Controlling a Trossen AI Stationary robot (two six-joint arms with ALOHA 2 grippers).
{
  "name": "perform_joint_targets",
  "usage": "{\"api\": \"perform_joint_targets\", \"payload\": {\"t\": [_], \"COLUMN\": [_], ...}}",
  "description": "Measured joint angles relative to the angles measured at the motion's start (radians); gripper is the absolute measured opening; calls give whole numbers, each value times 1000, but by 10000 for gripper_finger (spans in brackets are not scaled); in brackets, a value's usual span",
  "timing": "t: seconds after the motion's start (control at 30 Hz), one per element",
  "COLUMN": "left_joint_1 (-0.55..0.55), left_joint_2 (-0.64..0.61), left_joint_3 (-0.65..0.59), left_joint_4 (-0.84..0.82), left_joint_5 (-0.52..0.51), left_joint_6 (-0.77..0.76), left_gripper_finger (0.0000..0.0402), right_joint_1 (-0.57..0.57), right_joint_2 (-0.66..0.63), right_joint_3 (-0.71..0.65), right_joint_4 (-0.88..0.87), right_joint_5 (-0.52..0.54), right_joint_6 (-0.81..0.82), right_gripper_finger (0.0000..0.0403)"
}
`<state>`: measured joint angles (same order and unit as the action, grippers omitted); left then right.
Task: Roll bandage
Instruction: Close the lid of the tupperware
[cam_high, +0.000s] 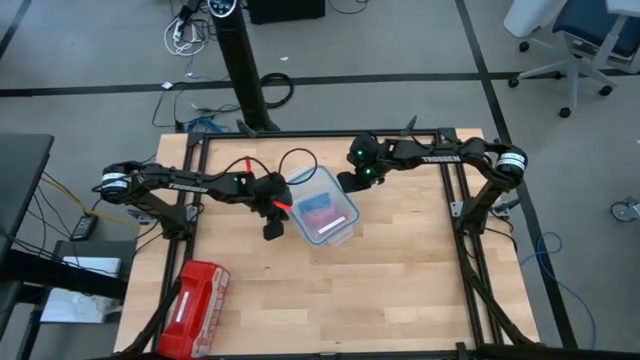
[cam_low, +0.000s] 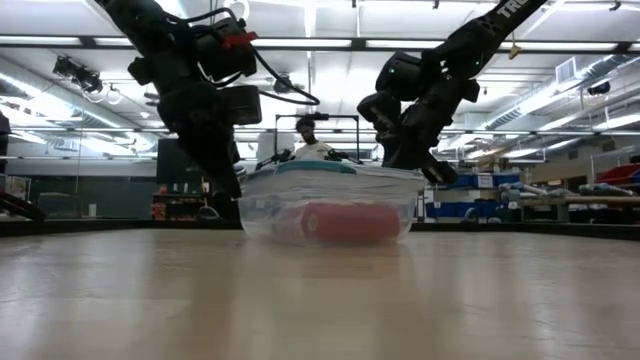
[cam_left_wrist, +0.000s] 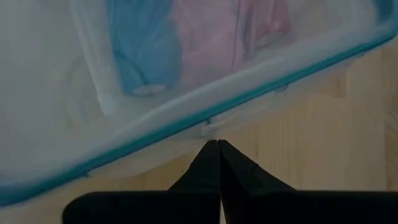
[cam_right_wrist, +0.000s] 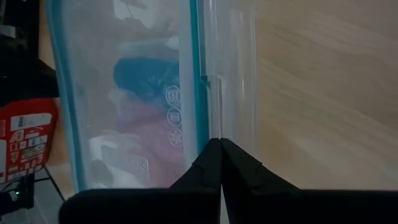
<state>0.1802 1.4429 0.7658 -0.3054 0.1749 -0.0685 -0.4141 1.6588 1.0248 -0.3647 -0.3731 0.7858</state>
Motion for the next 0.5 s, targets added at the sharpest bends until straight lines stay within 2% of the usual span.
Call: {"api": "perform_joint_targets", "payload": {"t": [0.5], "left_joint_1": [1], "left_joint_2": [0], "left_joint_3": [0], "left_joint_4": [23], "left_joint_5": [-6], "left_joint_6": [-48], "left_gripper_finger": [0], "right_joint_1": [-35], "right_joint_2": [-34], "right_joint_3": [-1], "right_joint_4": [-4], "right_joint_5": [87], "right_joint_6": [24], "right_gripper_finger": [0]}}
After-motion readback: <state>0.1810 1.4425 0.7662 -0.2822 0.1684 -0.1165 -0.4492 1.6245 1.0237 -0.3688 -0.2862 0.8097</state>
